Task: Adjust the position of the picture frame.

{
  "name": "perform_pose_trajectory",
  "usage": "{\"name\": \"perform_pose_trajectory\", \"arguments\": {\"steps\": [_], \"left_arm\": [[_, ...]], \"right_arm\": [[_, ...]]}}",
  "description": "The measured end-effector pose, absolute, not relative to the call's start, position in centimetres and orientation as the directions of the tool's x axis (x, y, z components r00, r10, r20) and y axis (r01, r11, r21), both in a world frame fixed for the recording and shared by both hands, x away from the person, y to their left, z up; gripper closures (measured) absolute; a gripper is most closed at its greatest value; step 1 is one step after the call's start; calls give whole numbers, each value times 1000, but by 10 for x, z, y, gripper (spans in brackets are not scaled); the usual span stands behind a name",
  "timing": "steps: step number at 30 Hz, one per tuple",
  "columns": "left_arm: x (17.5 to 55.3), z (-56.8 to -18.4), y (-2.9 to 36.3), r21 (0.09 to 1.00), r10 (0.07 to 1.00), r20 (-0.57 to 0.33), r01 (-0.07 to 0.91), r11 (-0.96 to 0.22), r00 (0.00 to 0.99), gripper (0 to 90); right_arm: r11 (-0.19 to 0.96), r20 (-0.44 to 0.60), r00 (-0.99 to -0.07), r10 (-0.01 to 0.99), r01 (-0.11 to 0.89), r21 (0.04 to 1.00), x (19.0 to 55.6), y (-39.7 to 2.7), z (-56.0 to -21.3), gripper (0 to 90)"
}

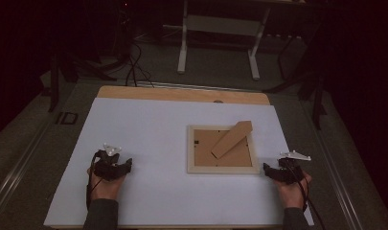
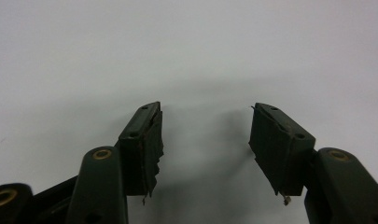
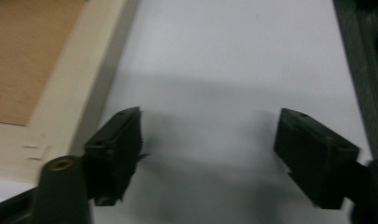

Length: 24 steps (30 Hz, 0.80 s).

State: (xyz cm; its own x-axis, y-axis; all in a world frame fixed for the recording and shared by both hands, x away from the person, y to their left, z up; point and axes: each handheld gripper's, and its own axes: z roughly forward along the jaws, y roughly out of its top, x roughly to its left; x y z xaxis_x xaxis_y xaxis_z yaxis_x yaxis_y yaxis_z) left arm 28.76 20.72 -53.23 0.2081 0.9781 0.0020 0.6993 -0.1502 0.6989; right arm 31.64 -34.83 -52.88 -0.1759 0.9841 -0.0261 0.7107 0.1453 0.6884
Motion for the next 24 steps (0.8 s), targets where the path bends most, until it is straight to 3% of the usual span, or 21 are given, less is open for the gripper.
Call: {"name": "perform_pose_trajectory", "arguments": {"steps": [2, 4, 8, 10, 13, 18, 21, 24], "left_arm": [[284, -529, 205, 718, 970, -8, 676, -163, 242, 490], [276, -522, 205, 755, 962, -28, 636, -158, 272, 538], [269, -516, 208, 789, 956, -61, 601, -130, 287, 555], [268, -514, 214, 800, 949, -117, 595, -84, 292, 556], [269, -514, 216, 797, 948, -135, 600, -69, 289, 551], [271, -514, 212, 793, 945, -122, 603, -91, 304, 547], [271, -514, 203, 792, 946, -55, 591, -153, 320, 558], [272, -514, 200, 790, 942, -31, 586, -182, 334, 613]], "right_arm": [[144, -25, -180, 983, 689, 711, 315, -348, -525, 327], [127, -27, -158, 987, 669, 732, 313, -350, -520, 333], [109, -8, -154, 988, 656, 747, 312, -352, -517, 368], [95, 19, -166, 986, 646, 757, 310, -353, -514, 456], [94, 35, -187, 982, 634, 768, 309, -353, -512, 509], [102, 41, -204, 978, 641, 761, 310, -350, -512, 654], [103, 44, -210, 977, 637, 764, 310, -347, -512, 729], [101, 53, -220, 974, 630, 770, 310, -343, -512, 809]]}}
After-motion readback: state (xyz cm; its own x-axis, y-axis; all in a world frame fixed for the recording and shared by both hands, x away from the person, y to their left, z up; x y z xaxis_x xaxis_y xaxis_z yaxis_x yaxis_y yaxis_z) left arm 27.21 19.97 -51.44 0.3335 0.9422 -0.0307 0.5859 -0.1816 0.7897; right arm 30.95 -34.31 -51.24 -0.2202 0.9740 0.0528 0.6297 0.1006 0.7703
